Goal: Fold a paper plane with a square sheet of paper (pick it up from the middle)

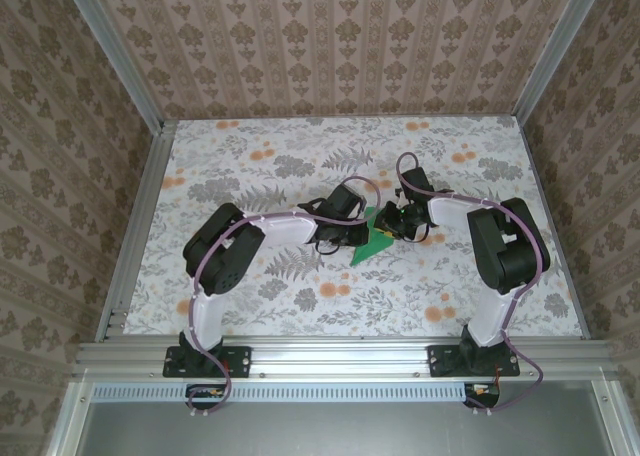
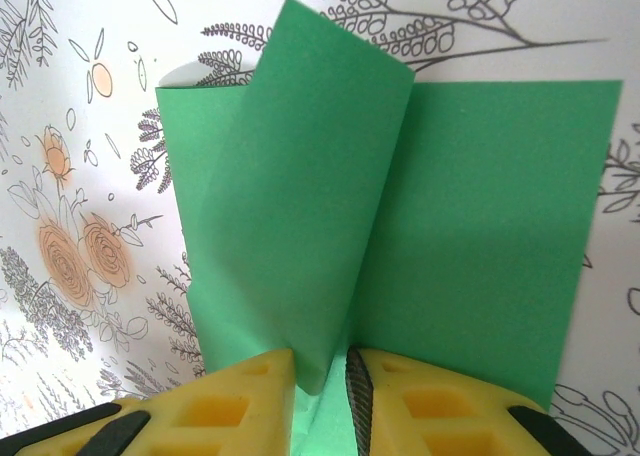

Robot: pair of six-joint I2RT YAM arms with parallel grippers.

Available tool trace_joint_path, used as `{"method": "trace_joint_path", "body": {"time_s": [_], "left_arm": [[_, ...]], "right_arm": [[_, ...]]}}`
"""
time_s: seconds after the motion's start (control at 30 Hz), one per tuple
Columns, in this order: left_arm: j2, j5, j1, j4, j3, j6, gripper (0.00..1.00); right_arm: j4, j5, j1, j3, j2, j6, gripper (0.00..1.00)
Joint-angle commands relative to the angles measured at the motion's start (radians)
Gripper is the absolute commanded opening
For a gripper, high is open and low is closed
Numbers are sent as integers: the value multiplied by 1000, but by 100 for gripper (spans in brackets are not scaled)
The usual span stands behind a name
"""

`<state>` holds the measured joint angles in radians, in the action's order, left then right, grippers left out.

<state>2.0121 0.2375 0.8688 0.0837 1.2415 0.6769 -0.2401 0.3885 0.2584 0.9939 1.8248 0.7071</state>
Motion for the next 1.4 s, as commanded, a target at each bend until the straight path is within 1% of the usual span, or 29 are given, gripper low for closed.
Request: {"method": "trace_joint_path", "body": {"time_s": [0.0,0.3,0.53,0.77,1.07,1.17,1.37], "left_arm": [[14,-19,-8,31,28,-25,11],[19,-37,-10,42,29,-25,10],[28,-35,-11,51,32,-24,9],[37,-33,-11,68,33,-23,7],[43,-41,-11,90,34,-28,3],[47,-33,-11,85,35,-29,2],[50,-29,-12,85,35,-30,0]], "right_arm": [[-100,-79,3,-9,46,-3,25],[-118,-99,3,-4,59,-4,20],[-112,-93,3,-4,58,-4,21],[-86,-45,1,12,28,-7,24],[-22,64,-24,18,-102,-26,25],[3,106,-22,-6,-130,-25,22],[46,160,-2,-44,-112,-3,9]]}}
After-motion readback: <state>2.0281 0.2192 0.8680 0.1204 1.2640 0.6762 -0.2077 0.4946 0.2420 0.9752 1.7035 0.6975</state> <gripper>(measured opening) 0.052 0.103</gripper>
